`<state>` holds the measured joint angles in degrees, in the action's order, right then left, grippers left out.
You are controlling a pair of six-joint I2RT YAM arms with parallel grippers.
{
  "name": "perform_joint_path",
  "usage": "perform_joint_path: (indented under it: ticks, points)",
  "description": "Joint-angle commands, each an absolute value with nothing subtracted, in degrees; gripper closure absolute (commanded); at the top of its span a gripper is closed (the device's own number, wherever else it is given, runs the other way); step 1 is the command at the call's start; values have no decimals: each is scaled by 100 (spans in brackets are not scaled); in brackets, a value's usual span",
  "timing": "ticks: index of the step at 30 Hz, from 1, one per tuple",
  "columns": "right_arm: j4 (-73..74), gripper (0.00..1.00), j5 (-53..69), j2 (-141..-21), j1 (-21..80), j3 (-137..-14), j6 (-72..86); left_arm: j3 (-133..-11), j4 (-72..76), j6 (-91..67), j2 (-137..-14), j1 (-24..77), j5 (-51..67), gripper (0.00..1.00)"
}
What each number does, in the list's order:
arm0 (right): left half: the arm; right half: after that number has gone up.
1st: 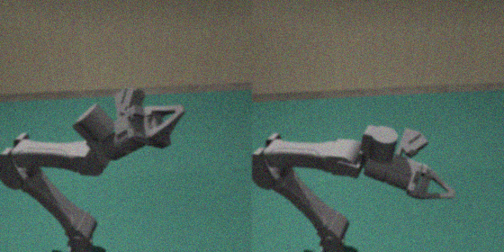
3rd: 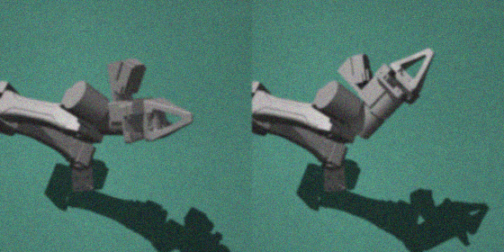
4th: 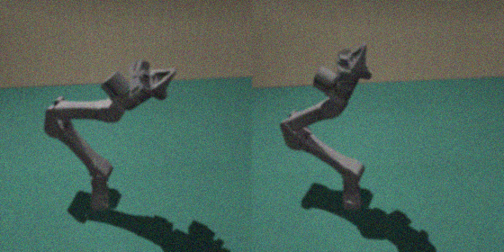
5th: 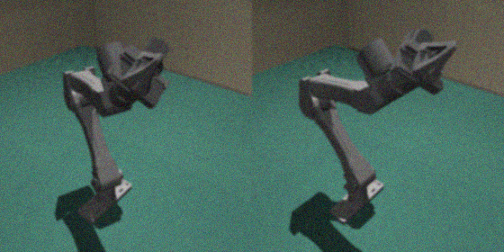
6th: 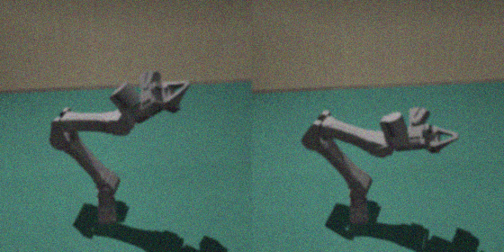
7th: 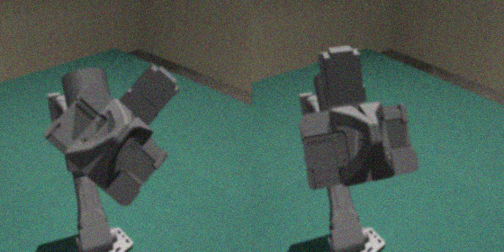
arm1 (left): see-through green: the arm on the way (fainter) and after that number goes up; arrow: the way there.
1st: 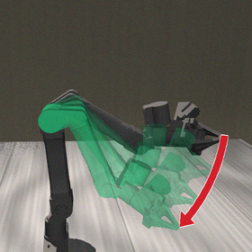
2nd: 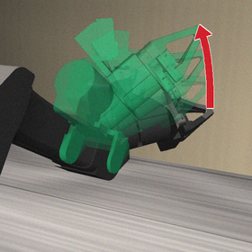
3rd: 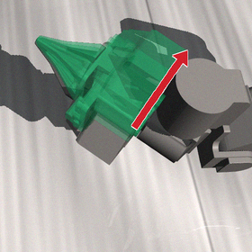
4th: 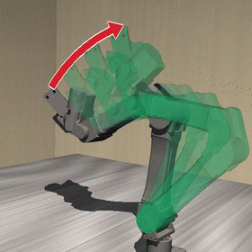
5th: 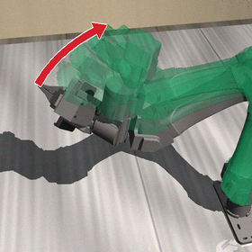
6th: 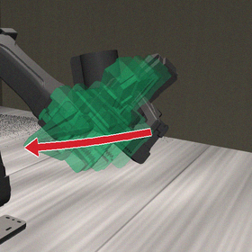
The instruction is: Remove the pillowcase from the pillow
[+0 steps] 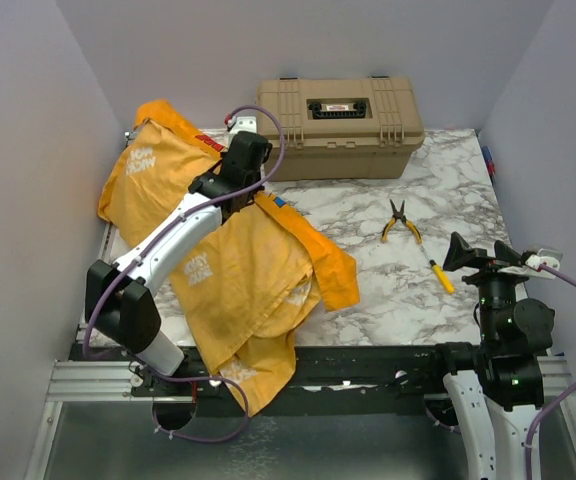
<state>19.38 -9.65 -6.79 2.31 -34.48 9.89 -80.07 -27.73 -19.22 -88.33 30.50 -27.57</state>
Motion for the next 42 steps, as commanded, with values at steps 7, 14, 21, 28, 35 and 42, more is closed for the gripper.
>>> perform_joint_path:
  ticks: [7,14,21,28,35,42]
  points:
    - [1890,0,-744,-664,281,-3410,949,-9152,-2363,-1940,-8900,2966,-1768,37]
    - [1976,0,-485,-970,275,-3539,1072,-8096,-2388,-1850,-7881,2783,-1597,32]
    - [2370,0,503,-2253,277,-4155,1242,-6776,-2604,-1595,-6458,2733,-1518,28]
    - [2582,0,3140,-4336,288,-4758,1211,-5646,-2505,-1569,-5534,2733,-1406,27]
    - [2376,0,3916,-5811,808,-4711,1228,-4918,-1857,-1361,-5252,2733,-1108,27]
    - [1659,2,3056,-6404,2155,-4436,1769,-4612,-1544,-1312,-5392,2672,-908,27]
